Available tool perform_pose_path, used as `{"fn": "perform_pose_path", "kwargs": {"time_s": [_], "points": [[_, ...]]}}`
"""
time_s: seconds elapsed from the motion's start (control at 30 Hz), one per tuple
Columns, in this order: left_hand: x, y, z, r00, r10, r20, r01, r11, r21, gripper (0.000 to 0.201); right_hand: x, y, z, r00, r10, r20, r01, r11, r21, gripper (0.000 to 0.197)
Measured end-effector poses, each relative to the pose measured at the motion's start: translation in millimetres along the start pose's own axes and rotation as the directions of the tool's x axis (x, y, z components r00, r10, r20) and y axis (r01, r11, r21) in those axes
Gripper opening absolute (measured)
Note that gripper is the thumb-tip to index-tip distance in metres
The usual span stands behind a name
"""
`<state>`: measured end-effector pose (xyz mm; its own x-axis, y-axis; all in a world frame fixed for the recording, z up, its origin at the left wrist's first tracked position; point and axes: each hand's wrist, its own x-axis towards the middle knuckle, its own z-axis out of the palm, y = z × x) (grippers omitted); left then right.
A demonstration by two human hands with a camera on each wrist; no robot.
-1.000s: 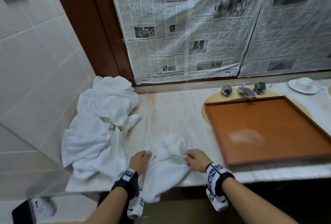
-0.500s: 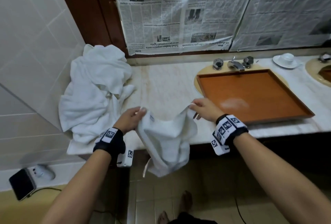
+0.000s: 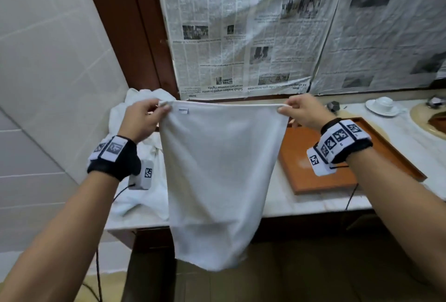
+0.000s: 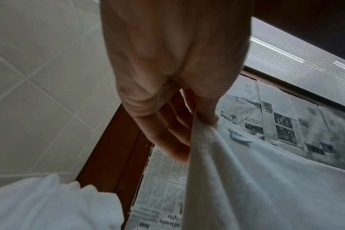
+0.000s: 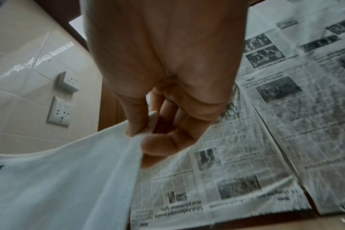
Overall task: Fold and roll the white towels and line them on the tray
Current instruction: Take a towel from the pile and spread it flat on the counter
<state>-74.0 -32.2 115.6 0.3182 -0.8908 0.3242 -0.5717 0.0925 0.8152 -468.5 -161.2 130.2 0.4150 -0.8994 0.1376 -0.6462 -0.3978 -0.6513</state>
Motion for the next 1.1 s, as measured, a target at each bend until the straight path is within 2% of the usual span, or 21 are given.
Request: {"fn": "perform_pose_path", "kwargs": {"time_s": [0.2, 0.3, 0.43, 0.57, 0.67, 0.77, 0.87, 0.93, 1.1], "points": [[39.8, 36.3, -7.4, 0.994, 0.087, -0.066, -0.081, 0.993, 0.084, 0.021, 24.3, -19.1, -31.0, 0.989, -0.017, -0.148, 0.036, 0.991, 0.132, 0.017], [52.3, 44.4, -8.9, 0.990, 0.118, -0.082, -0.109, 0.988, 0.105, 0.020, 32.9, -23.7, -42.8, 0.987, 0.008, -0.162, 0.028, 0.975, 0.223, 0.014], [59.4, 47.2, -13.2, 0.990, 0.136, -0.047, -0.124, 0.972, 0.201, 0.018, 35.4, -23.1, -50.9, 0.990, 0.016, -0.142, 0.020, 0.968, 0.250, 0.009], [65.5, 48.9, -19.2, 0.990, 0.122, -0.066, -0.106, 0.972, 0.208, 0.018, 41.0, -23.2, -57.0, 0.986, -0.026, -0.165, 0.058, 0.980, 0.189, 0.009], [68.4, 48.6, -21.8, 0.989, 0.146, 0.007, -0.141, 0.943, 0.302, 0.016, 44.6, -28.6, -59.6, 0.985, -0.079, -0.152, 0.088, 0.995, 0.053, 0.011], [72.2, 48.6, -24.8, 0.981, 0.190, -0.047, -0.169, 0.942, 0.288, 0.015, 50.9, -33.2, -62.1, 0.968, -0.095, -0.234, 0.110, 0.992, 0.055, 0.010], [77.1, 47.5, -24.7, 0.969, 0.234, -0.076, -0.192, 0.913, 0.360, 0.018, 56.5, -33.9, -55.6, 0.953, -0.115, -0.280, 0.115, 0.993, -0.016, 0.010], [79.8, 45.0, -23.9, 0.971, 0.224, -0.088, -0.175, 0.907, 0.384, 0.018, 60.7, -34.0, -50.4, 0.939, -0.123, -0.321, 0.118, 0.992, -0.035, 0.011], [84.6, 22.1, -11.6, 0.985, 0.151, -0.083, -0.115, 0.936, 0.334, 0.018, 69.0, -21.4, -36.6, 0.956, -0.054, -0.289, 0.046, 0.998, -0.035, 0.014]]}}
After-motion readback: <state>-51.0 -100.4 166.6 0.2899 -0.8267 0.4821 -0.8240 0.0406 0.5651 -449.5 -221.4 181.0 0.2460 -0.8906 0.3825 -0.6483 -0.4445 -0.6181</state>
